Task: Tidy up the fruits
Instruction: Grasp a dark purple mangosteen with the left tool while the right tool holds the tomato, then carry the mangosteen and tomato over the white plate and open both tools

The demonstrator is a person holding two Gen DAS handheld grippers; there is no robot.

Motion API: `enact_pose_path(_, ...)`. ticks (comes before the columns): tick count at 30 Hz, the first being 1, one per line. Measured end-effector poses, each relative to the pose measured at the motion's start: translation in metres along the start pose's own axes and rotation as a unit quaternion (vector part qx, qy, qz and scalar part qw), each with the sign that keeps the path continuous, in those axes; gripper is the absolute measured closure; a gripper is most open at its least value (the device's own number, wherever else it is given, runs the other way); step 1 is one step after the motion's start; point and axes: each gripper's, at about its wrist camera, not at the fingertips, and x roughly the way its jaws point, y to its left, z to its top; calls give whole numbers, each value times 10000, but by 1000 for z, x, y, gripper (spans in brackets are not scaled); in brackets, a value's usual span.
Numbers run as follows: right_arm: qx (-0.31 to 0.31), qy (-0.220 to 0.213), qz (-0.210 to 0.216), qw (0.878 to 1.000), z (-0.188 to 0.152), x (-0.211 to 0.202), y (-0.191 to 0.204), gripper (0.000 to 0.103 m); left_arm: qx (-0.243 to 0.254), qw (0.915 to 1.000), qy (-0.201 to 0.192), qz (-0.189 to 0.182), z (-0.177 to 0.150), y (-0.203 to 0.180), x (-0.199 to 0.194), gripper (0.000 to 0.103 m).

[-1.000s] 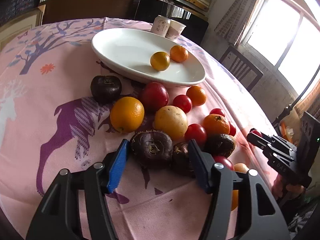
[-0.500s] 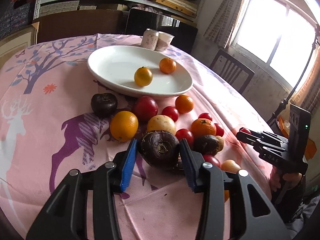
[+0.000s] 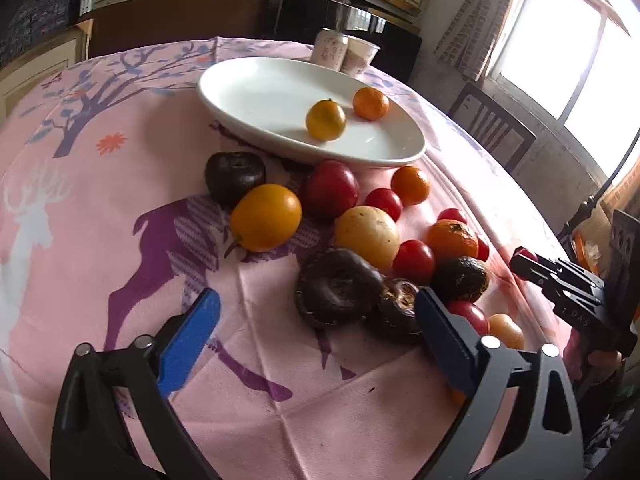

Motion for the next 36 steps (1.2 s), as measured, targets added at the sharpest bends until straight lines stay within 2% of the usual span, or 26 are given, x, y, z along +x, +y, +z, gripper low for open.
enact_pose_path(2,-1,40,-6,10000,0,1,0,78,115,9999,14,-36,5,-3,9,22)
enact_pose_path(3,-15,63,-22,10000,0,2,1,78,93,10000,11,-32,8,-3,12,33)
enact_pose_path(4,-40,82,-63,9999,0,2,3,78,-34,10000,-34,-60,10,-2,14,38)
enact_pose_path(5,-73,80,-139,9998,0,1,4,78,-117,9998,-59,-147,10,-1,14,51)
enact_pose_path(9,-143,-97,-142,9997,-2,-6,7,78,-53,9999,-123,-21,8,-6,10,59)
enact_pose_path(14,-121,9,-225,9997,-2,-2,7,78,-64,9997,-219,-57,9,-4,2,59)
enact_pose_path(18,-140,-46,-223,9996,-2,-4,7,78,488,9966,-628,205,9,-19,-17,59)
enact_pose_path(21,-97,-27,-240,9997,-2,-3,6,78,673,9940,-836,195,10,-26,-26,59)
enact_pose_path(25,-128,-4,-309,9994,-2,-3,7,78,549,9939,-950,91,13,-24,-34,59)
enact_pose_path(36,-172,18,-342,9993,-2,-2,9,77,499,9878,-1402,457,13,-20,-60,59)
